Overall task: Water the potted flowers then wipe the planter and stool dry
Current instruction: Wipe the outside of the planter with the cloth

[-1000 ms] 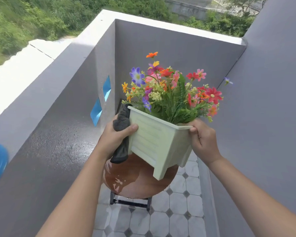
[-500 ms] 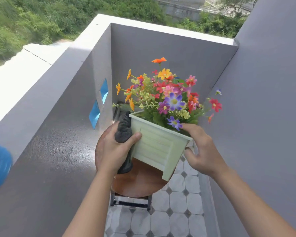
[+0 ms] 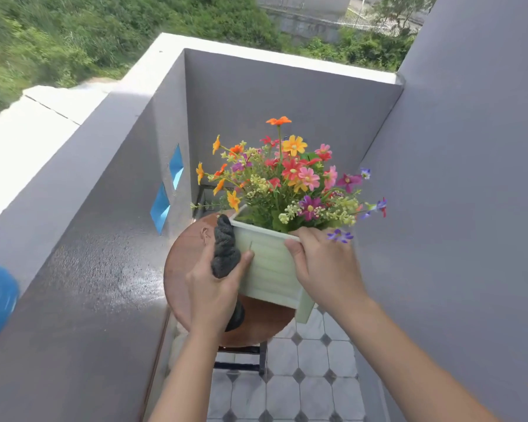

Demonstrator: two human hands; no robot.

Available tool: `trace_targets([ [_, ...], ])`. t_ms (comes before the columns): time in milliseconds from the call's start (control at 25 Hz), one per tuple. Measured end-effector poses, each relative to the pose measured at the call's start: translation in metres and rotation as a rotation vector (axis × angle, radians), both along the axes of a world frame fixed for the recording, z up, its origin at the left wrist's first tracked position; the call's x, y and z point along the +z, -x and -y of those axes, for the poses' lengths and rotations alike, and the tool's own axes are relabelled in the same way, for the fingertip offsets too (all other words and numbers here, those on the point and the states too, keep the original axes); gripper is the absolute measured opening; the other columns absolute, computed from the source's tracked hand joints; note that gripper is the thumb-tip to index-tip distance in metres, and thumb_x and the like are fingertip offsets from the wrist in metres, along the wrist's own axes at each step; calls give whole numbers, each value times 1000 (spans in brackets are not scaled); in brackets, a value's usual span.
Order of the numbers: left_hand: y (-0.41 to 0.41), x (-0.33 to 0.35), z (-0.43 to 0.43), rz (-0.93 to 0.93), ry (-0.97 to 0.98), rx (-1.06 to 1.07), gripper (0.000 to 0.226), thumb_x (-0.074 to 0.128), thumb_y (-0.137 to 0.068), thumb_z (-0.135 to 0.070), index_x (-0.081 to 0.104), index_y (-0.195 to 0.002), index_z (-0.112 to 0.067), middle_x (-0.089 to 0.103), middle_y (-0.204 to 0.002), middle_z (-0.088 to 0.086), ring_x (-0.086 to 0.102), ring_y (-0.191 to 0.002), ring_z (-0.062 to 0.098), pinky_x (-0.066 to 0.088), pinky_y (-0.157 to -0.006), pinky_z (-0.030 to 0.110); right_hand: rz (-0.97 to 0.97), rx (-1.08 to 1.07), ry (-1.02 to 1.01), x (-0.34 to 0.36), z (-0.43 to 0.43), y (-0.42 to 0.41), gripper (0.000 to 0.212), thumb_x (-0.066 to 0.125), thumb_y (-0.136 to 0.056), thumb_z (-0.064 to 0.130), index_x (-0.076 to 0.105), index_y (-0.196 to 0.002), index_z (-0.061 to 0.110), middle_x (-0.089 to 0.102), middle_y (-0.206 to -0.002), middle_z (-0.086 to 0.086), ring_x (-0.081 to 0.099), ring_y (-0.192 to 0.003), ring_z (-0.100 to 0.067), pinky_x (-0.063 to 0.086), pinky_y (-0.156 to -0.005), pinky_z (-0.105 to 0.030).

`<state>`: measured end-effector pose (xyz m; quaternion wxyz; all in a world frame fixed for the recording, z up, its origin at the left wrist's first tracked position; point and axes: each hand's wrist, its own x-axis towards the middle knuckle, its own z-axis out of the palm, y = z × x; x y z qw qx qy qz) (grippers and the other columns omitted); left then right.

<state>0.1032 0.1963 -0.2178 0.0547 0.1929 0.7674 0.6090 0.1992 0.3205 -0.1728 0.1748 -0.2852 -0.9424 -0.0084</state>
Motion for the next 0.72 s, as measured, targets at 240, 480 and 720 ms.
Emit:
trace_targets([
  [240, -29, 5, -4, -132, -35, -4, 73, 41, -86, -63, 55, -128, -6, 56, -124, 0, 41, -117, -6, 20, -96, -4, -198, 161, 126, -7, -26, -6, 37, 38, -90, 37, 58, -69, 14, 60, -62, 5, 57, -60, -21, 32, -59, -27],
  [480, -3, 15, -17, 167, -10, 116, 35, 38, -99, -35, 61, -122, -23, 63, -107, -9, 51, -102, 3, 27, -71, -5, -262, 156, 82, -7, -31, -3, 39, 39, -90, 37, 58, -65, 13, 56, -55, 1, 54, -56, -18, 27, -54, -23],
  [720, -4, 20, -5, 246, -167, -5, 25, 45, -98, -31, 65, -111, -23, 63, -101, -25, 56, -97, -14, 40, -87, 6, -260, 151, 75, -8, -37, -1, 39, 39, -90, 37, 57, -64, 14, 56, -55, 2, 54, -55, -20, 26, -58, -24],
])
